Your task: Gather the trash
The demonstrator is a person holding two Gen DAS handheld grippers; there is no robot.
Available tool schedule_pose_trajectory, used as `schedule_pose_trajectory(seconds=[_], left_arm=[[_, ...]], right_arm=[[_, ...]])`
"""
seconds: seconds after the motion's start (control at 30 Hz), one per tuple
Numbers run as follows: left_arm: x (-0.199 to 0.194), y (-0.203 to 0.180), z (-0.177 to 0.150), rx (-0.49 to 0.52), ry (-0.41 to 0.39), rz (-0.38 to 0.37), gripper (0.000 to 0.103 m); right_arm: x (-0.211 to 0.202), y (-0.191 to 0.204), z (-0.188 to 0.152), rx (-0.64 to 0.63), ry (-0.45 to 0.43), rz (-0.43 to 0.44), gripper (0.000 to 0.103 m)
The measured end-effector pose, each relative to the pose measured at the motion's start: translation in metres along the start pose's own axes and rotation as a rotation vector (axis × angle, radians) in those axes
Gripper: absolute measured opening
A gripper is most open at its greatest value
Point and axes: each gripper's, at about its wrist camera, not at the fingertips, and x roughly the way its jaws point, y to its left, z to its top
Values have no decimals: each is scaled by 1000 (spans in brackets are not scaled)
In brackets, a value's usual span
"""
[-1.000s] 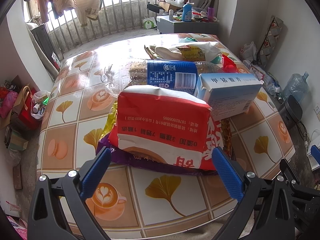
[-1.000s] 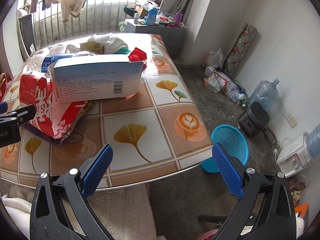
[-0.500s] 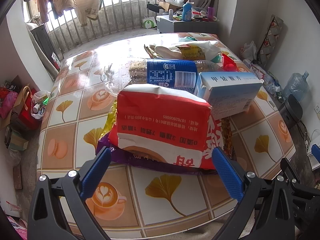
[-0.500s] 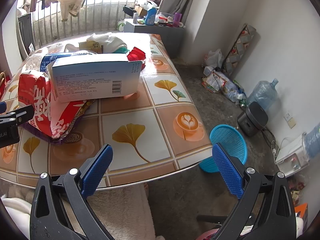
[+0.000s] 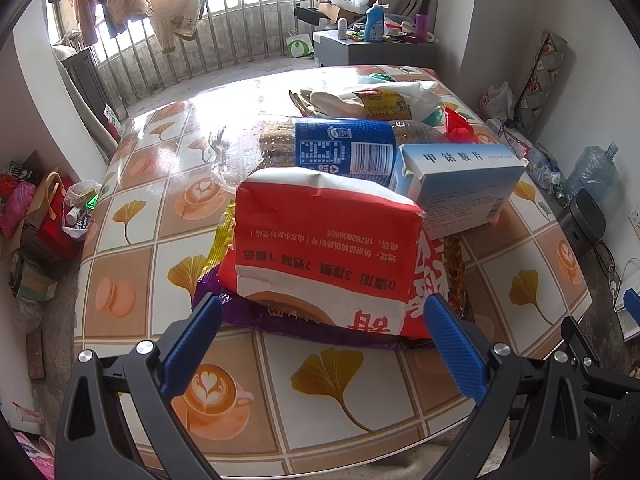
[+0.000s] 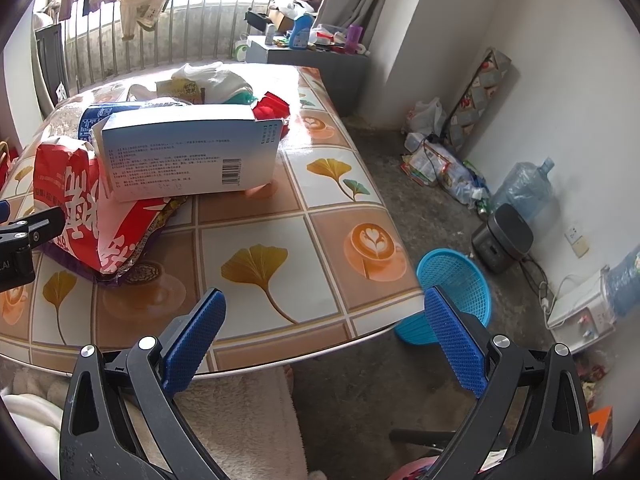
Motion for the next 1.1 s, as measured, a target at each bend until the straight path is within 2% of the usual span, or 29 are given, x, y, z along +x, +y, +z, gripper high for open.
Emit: schedule_pose_trajectory(seconds=[0.77,0.97,1.1], left_arm=[[1,1,-1,2,1,0,99],[-4,13,4,7,-51,-28,99],[-8,35,10,-28,-96,-54,99]], right_arm=[[0,-1,-2,-7,4,-7,95],[-4,-1,5,34,-27,70,95],[-4,5,16,62,-49,140,95]])
